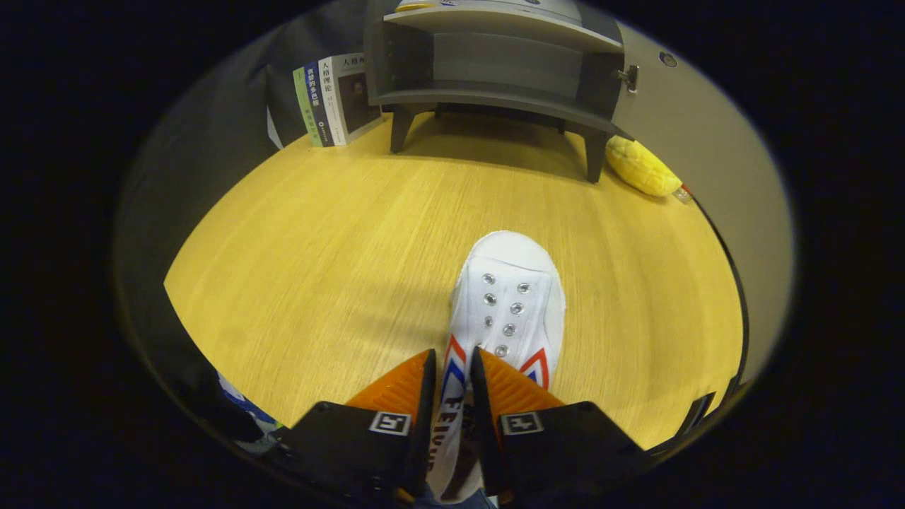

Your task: Open the shoe cabinet door, grab the shoes and put them into the shoe cabinet, then close the shoe cabinet door.

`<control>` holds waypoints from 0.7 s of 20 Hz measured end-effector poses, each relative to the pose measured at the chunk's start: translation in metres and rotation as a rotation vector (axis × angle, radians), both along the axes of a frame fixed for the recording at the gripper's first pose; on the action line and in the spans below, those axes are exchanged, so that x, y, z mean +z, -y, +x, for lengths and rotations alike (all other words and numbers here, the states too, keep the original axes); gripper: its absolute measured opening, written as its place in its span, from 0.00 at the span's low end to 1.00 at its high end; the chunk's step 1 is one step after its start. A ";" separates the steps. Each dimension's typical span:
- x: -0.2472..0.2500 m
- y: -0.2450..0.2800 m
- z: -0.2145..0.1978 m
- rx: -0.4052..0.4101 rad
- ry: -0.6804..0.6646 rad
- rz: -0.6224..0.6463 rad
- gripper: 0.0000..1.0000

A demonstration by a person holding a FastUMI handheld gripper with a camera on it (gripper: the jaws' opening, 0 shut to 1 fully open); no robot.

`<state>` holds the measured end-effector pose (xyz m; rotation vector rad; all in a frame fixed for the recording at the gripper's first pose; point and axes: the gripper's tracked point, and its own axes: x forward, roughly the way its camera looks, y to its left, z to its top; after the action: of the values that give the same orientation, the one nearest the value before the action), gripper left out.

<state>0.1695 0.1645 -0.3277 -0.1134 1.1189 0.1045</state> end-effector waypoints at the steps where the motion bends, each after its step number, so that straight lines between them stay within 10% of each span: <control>1: 0.002 0.000 0.002 -0.001 0.005 0.025 0.23; 6: 0.011 0.002 0.000 -0.040 0.011 0.145 0.03; 14: 0.078 -0.008 0.021 -0.092 0.109 0.354 0.02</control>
<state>0.1904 0.1729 -0.2500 0.2449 0.9804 0.2101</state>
